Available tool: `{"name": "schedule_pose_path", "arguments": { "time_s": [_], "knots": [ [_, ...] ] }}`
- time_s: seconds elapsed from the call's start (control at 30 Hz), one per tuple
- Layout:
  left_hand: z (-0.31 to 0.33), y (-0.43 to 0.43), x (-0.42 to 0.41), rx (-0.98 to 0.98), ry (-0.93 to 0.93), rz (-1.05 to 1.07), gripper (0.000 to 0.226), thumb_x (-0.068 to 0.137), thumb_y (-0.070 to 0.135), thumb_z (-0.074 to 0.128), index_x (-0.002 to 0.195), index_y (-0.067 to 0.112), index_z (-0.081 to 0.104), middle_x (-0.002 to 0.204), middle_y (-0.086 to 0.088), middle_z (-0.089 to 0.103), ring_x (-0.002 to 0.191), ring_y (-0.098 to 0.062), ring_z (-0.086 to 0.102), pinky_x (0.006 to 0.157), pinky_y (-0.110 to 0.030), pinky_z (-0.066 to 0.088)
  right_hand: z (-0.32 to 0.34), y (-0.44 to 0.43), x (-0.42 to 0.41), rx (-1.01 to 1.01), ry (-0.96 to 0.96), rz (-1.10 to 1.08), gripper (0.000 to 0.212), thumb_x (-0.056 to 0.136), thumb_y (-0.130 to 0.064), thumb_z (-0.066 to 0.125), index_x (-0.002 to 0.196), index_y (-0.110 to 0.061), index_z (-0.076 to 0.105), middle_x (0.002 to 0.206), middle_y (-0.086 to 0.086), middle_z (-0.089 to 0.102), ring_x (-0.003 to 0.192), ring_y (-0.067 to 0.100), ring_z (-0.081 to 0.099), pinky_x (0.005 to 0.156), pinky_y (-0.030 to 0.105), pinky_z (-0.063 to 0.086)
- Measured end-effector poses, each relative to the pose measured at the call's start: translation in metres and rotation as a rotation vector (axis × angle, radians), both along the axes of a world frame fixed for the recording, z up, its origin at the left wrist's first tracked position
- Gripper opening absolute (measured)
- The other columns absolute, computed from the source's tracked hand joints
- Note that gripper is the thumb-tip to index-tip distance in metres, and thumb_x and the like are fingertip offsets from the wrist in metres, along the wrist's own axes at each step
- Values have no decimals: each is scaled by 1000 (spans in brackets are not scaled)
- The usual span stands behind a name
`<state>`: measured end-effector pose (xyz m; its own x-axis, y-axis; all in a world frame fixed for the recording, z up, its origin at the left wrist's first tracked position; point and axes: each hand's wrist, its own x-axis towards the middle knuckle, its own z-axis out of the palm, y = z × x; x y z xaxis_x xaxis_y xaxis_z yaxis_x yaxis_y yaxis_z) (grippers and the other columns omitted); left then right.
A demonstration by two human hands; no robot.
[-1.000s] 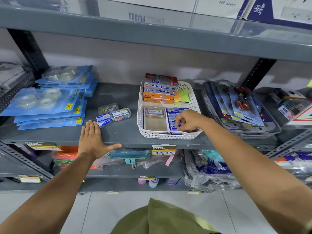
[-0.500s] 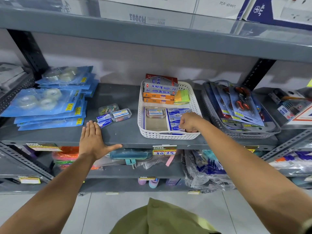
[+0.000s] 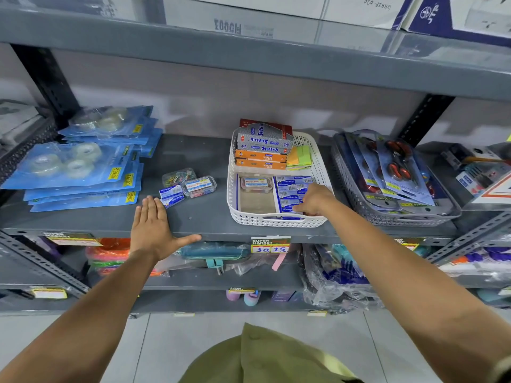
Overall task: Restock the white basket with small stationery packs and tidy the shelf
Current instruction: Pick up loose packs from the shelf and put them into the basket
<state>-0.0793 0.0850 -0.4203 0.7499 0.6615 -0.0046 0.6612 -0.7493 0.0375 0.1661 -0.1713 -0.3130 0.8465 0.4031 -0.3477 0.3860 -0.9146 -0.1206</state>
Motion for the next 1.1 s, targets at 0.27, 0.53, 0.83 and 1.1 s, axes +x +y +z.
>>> {"name": "schedule_pose_path", "arguments": {
  "time_s": [0.27,0.53,0.83,1.1],
  "knots": [
    [-1,0,0,-16,-21,-3,143,50,101,25,151,1,3,160,-17,4,149,-29,-3,121,-41,-1,-1,6,-4,-51,22,15,48,78,-41,74,110,-11,55,121,10,61,110,27,60,87,31,48],
    [9,-3,0,-73,2,-2,149,45,104,18,150,0,-3,160,-18,-4,148,-28,-8,121,-38,-4,37,38,-7,-187,-153,109,40,81,-44,71,103,-13,56,79,0,55,82,20,58,73,31,48],
    [10,1,-2,-93,-24,24,154,44,103,26,147,-6,-9,156,-26,-15,146,-34,-14,121,-42,-4,38,160,-71,89,-398,632,39,85,-38,63,114,-11,62,117,13,64,113,32,57,84,37,50],
    [8,4,0,-80,3,29,157,41,104,22,146,-10,-7,155,-29,-11,147,-36,-11,121,-44,-2,-7,225,-95,61,-237,1026,54,80,-43,69,123,-12,57,120,10,54,117,28,47,89,40,46]
  ]
}}
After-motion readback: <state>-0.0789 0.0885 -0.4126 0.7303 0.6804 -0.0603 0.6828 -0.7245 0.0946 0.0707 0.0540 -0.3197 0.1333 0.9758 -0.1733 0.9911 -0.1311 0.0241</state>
